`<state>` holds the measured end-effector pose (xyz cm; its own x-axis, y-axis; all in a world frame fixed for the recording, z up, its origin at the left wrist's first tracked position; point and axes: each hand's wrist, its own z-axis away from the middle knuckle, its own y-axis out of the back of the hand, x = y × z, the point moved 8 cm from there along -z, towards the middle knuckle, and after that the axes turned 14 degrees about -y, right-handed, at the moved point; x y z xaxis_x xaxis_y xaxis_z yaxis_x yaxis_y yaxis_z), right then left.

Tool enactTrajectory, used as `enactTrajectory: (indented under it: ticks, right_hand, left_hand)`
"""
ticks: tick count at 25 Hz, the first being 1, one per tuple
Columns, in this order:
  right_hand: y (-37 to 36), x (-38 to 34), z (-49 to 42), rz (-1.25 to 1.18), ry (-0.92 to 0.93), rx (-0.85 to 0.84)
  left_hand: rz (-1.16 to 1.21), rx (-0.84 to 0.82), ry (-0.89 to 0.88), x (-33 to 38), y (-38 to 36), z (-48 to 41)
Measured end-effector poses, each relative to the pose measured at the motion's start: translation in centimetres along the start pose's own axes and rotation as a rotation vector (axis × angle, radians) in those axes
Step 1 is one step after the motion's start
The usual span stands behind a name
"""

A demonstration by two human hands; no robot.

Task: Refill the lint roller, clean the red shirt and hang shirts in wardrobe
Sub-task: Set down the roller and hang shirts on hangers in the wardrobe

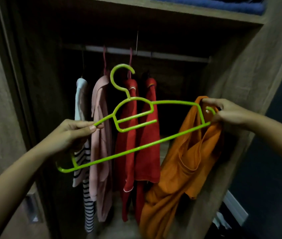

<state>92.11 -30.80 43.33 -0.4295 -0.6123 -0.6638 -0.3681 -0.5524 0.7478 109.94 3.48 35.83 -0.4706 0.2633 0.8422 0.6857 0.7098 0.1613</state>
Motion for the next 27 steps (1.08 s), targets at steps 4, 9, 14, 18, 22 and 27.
enactTrajectory:
  ticks: [4,9,14,18,22,27]
  right_hand:
    - [-3.9,-4.1,2.9,0.143,0.187,-0.096]
    - [-7.2,-9.5,7.0,0.573,0.643,0.275]
    - [-6.6,-9.8,8.1,0.597,0.814,0.564]
    - [-6.2,-11.2,8.1,0.593,0.843,0.652]
    - [-5.0,-12.9,9.1,0.496,0.870,0.686]
    - [-4.4,-12.3,9.1,0.468,0.894,0.600]
  left_hand:
    - [-0.104,-0.127,-0.060,-0.1,-2.7,-0.4]
    - [-0.103,-0.118,-0.280,2.5,-6.6,-0.1]
    - [-0.962,0.243,-0.826,6.8,-6.1,2.9]
    - [-1.116,0.045,-1.133,6.1,-13.7,7.9]
    - [-1.043,-0.244,-0.510,-2.8,-13.8,5.8]
    - [-0.631,-0.460,-0.317,-8.1,-10.5,6.6]
